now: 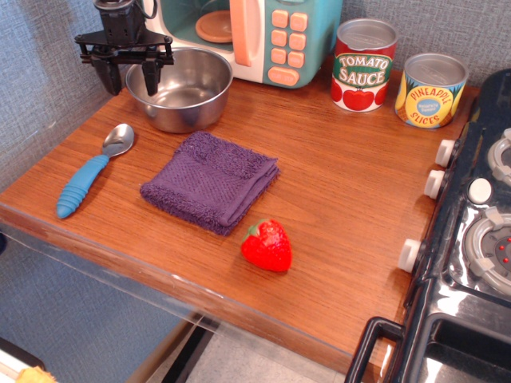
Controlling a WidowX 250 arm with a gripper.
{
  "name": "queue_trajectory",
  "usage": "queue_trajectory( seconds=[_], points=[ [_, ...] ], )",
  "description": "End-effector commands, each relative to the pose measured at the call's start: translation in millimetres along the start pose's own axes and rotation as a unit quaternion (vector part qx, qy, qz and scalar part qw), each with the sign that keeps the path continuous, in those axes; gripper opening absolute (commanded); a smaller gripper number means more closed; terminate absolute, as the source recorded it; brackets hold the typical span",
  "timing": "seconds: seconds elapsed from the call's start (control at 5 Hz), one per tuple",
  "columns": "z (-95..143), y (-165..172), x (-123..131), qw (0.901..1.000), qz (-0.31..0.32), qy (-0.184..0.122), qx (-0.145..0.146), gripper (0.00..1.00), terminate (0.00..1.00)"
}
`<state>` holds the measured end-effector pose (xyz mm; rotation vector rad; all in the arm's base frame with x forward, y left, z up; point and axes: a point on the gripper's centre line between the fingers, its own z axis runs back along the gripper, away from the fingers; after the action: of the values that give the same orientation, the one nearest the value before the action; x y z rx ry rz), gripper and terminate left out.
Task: Place the pot in front of the oven.
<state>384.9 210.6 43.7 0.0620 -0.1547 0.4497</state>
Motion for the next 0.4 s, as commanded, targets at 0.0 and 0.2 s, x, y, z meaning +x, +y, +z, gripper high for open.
queue_trajectory(
  seconds=[0.0,0.2],
  points=[
    [59,-10,1,0.9968,-0.067,-0.039,-0.021,1.00,0.00],
    [89,-14,-5,0.9927,-0.114,-0.035,-0.021,1.00,0.00]
  ],
)
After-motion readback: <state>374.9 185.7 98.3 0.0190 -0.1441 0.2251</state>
